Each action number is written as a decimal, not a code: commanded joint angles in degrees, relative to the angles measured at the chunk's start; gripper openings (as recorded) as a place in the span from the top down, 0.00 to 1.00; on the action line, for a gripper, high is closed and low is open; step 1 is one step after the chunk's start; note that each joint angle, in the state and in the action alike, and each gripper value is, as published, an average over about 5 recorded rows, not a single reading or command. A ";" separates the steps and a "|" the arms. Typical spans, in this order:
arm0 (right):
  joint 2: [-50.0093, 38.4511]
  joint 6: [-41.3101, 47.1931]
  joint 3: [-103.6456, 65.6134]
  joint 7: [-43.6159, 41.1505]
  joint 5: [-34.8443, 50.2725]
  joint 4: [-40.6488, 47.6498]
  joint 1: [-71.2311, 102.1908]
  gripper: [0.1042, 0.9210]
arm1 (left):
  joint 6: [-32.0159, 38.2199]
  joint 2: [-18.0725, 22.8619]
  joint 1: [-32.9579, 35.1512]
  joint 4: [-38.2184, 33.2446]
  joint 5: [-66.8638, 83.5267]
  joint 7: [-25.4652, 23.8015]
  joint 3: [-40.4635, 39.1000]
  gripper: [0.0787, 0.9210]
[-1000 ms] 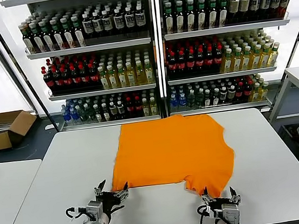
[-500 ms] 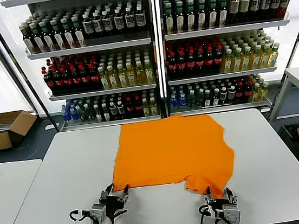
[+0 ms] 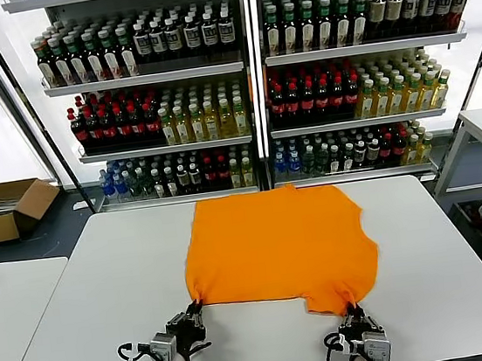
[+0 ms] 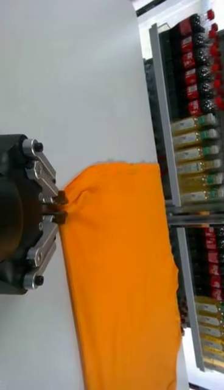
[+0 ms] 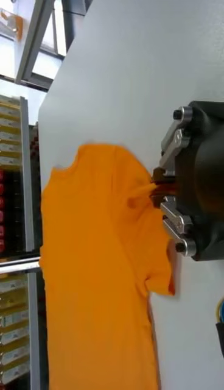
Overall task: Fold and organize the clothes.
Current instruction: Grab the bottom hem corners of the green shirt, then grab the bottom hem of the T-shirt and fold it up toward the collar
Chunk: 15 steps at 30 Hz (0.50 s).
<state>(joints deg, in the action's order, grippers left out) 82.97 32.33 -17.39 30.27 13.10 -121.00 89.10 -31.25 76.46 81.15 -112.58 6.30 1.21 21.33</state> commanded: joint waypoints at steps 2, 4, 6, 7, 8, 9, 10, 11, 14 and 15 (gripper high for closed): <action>0.15 0.21 0.17 0.05 0.15 -0.23 -0.03 1.00 | -0.14 0.03 0.18 0.04 0.14 -0.15 -0.14 0.99; 0.03 -0.08 -0.16 -0.44 0.01 -1.16 -0.01 1.00 | 0.16 0.22 0.17 -0.38 0.24 -0.07 -0.04 0.99; -0.10 -0.55 -0.67 -1.07 -0.22 -2.18 -0.09 1.00 | 0.79 0.41 0.10 -0.92 0.39 0.03 0.10 0.99; -0.20 -0.93 -1.02 -1.54 -0.30 -2.84 -0.22 1.00 | 1.37 0.54 0.00 -1.26 0.63 0.14 0.18 0.99; -0.30 -1.28 -1.40 -1.96 -0.35 -3.41 -0.39 1.00 | 2.04 0.69 -0.14 -1.58 0.89 0.26 0.27 0.99; -0.39 -1.66 -1.76 -2.39 -0.34 -3.97 -0.61 1.00 | 2.87 0.86 -0.34 -1.85 1.14 0.42 0.35 0.99; -0.46 -2.13 -2.17 -2.81 -0.31 -4.53 -0.89 1.00 | 3.98 1.08 -0.66 -2.07 1.34 0.67 0.42 0.99; -0.49 -2.63 -2.57 -3.14 -0.31 -5.01 -1.23 1.00 | 4.98 1.30 -1.00 -2.26 1.50 0.92 0.48 0.99; -0.46 -3.94 -3.79 -3.76 -0.47 -5.89 -2.68 1.00 | 7.65 1.92 -2.35 -2.43 1.49 1.60 0.48 0.99; -0.46 -4.21 -4.17 -3.96 -0.54 -6.01 -3.30 1.00 | 8.21 2.04 -2.77 -2.40 1.52 1.70 0.42 0.99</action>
<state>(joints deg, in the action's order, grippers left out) 82.16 29.22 -20.87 26.58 12.49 -124.81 85.66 -26.40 78.47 79.11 -114.06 7.62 2.51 21.55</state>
